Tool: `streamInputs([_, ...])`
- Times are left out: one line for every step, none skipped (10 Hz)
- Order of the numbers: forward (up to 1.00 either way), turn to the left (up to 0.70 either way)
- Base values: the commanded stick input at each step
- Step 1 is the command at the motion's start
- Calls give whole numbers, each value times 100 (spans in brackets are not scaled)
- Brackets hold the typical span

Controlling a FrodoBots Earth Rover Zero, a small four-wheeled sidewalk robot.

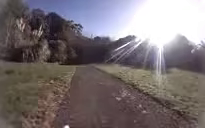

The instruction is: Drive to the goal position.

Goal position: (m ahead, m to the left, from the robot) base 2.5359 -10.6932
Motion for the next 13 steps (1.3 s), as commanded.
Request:
streamInputs([6,0])
streamInputs([6,0])
streamInputs([6,0])
streamInputs([5,0])
streamInputs([5,0])
streamInputs([6,0])
streamInputs([6,0])
streamInputs([6,0])
streamInputs([6,0])
streamInputs([6,0])
streamInputs([6,0])
streamInputs([6,0])
streamInputs([6,0])
